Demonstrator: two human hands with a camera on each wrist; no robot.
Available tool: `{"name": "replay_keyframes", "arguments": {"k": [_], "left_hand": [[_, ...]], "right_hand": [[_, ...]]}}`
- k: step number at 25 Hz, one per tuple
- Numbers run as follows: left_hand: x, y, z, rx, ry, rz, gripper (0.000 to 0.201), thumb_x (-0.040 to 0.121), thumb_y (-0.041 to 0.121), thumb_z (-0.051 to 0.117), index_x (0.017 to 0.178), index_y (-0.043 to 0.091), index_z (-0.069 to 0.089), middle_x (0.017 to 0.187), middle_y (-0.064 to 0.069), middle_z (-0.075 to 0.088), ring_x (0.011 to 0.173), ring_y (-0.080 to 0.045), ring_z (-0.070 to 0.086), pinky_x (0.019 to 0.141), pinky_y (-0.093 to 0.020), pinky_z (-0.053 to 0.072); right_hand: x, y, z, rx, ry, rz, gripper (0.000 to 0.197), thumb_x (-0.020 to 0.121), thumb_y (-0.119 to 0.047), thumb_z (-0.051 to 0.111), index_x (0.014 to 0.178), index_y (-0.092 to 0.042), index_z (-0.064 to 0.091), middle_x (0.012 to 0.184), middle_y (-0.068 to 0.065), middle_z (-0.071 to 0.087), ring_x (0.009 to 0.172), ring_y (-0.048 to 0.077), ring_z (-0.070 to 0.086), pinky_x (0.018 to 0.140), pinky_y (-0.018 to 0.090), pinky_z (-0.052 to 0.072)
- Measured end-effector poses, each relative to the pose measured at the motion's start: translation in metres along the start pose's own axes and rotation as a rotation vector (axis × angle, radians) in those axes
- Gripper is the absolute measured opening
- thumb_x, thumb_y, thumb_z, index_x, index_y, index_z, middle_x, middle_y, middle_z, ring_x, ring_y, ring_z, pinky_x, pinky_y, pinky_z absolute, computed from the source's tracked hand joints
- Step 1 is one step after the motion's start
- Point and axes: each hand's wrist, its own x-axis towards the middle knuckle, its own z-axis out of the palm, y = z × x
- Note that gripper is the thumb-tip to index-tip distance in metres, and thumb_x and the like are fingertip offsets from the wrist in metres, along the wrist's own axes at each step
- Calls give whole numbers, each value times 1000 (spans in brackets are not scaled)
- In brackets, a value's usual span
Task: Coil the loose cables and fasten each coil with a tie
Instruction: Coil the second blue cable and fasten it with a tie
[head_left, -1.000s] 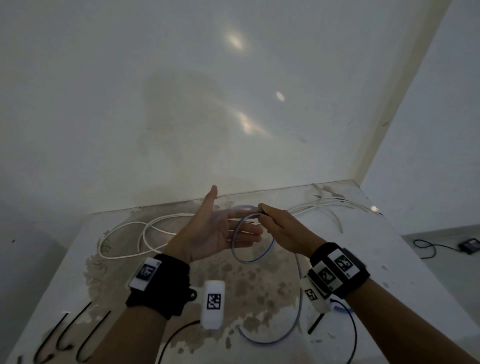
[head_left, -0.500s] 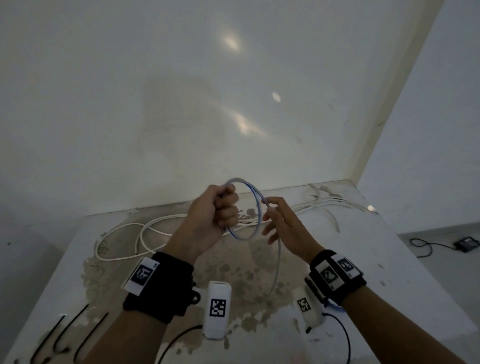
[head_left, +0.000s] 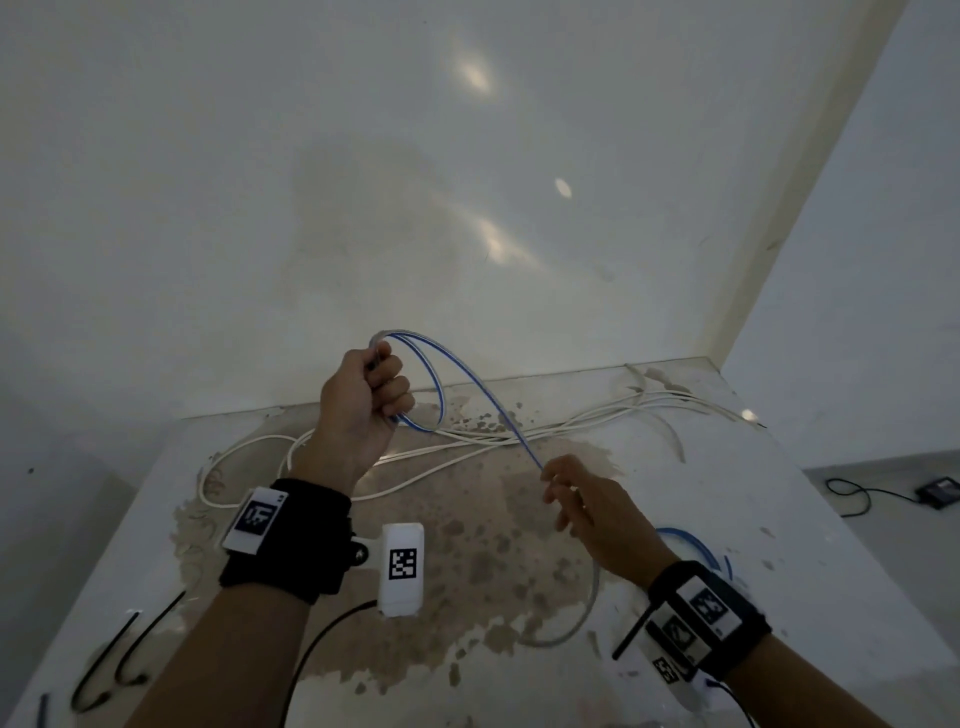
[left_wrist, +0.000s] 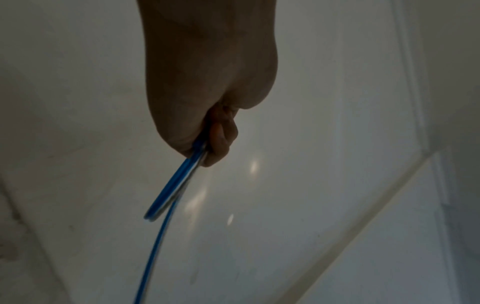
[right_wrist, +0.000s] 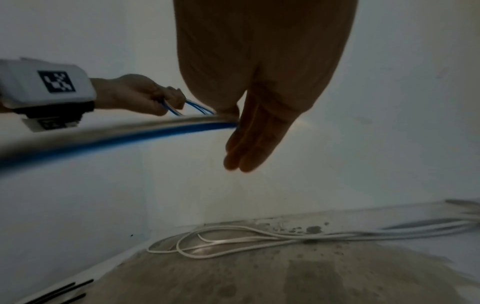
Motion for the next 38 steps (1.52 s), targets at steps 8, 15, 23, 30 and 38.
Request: {"name": "replay_keyframes", "arguments": {"k": [8, 15, 23, 30, 38], "left_hand": [[-4, -32, 3, 112, -66, -172, 29, 103, 18, 28, 80, 14, 47, 47, 7, 31, 35, -6, 26, 36, -19, 28], [-27, -58, 22, 430, -71, -247, 29, 103, 20, 33, 85, 13, 54, 66, -3, 60, 53, -15, 60, 46, -24, 50], [-49, -73, 26, 900, -243, -216, 37, 106, 32, 31, 103, 8, 58, 77, -13, 63, 60, -25, 66, 55, -28, 53], [-50, -83, 19, 844, -255, -243, 38, 107, 26, 25, 85, 9, 51, 57, 0, 28, 45, -12, 16, 44, -23, 15], [-51, -69, 22, 663, -320, -211, 32, 106, 27, 33, 104, 2, 54, 61, 1, 39, 40, -8, 22, 39, -20, 18]], "right_hand": [[10, -66, -11, 328, -313, 18, 7, 98, -16, 60, 92, -13, 62, 91, 5, 75, 80, 14, 71, 69, 22, 55], [33, -96, -15, 444, -27, -8, 29, 95, -28, 62, 82, -6, 76, 54, 1, 62, 49, 19, 57, 56, 28, 49], [45, -85, -29, 600, 21, 211, 33, 92, -28, 68, 71, -3, 69, 48, 1, 59, 36, 11, 41, 39, 22, 31], [50, -53, -20, 836, 109, 556, 42, 87, -47, 68, 67, -11, 60, 54, 0, 44, 43, 12, 34, 44, 24, 23], [50, -21, 0, 391, 104, 186, 24, 99, -26, 47, 121, -25, 55, 125, -2, 55, 114, 9, 55, 88, 16, 45]]}}
